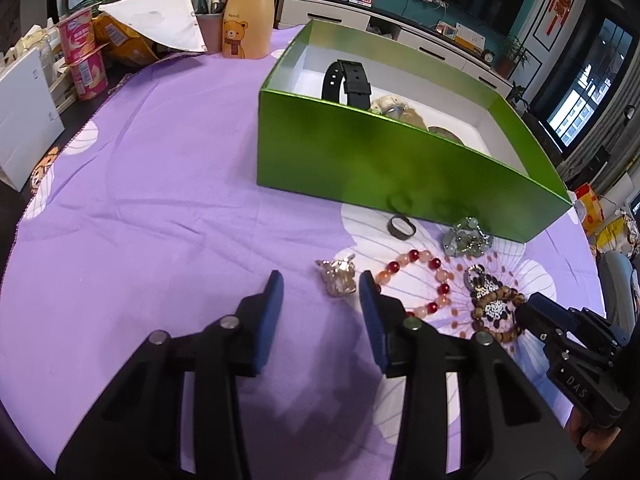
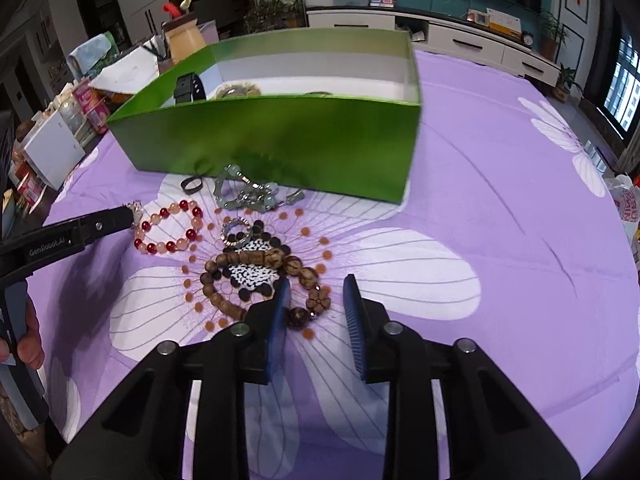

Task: Organize jewelry
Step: 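Grasp the small silver charm with the left tool while the right tool grasps the brown wooden bead bracelet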

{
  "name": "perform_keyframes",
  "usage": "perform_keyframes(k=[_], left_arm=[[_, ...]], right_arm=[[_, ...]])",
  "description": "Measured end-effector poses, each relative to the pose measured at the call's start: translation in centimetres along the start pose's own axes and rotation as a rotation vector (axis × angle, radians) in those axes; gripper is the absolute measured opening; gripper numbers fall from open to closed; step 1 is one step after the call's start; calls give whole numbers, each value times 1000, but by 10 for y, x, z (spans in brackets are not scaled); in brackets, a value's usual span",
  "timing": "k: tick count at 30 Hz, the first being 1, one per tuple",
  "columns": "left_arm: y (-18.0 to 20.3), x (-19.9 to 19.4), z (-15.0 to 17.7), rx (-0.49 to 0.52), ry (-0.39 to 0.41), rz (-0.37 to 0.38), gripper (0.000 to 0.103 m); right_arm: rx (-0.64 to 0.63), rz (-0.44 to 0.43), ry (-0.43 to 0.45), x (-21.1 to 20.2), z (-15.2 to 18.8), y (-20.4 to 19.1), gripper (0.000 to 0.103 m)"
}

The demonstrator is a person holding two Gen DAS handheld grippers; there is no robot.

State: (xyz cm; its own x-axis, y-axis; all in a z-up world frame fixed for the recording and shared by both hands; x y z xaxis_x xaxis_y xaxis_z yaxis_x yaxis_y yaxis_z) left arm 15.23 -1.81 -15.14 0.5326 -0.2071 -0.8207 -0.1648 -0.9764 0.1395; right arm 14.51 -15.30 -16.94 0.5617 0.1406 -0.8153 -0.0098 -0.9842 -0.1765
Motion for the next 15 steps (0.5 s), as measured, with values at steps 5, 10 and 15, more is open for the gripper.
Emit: perform_keyframes(k=[5, 10, 15], left_arm=[[-1, 3, -3, 19, 11, -8, 34], [-3, 4, -1, 49, 39, -24, 13], [-6, 2, 2, 35, 39, -5, 13]], right_arm=[[-14, 0, 5, 3, -3, -3, 29], [-87, 40, 28, 5, -2, -10, 14], [-106, 45, 38, 4, -2, -12, 11]])
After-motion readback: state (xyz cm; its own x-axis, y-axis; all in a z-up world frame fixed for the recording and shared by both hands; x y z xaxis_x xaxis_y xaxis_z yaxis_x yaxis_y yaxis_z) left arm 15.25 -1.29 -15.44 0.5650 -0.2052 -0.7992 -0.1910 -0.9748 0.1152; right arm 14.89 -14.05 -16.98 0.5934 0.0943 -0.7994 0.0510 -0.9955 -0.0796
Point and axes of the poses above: each gripper's, at about its wrist camera, not at the fingertips, and x roughly the way its jaws point, y to its right, z to its underside, the point moved 9 cm from there along x, roughly the way its jaws point, and after that the axes turned 7 degrees about x, right-handed, at the moved point
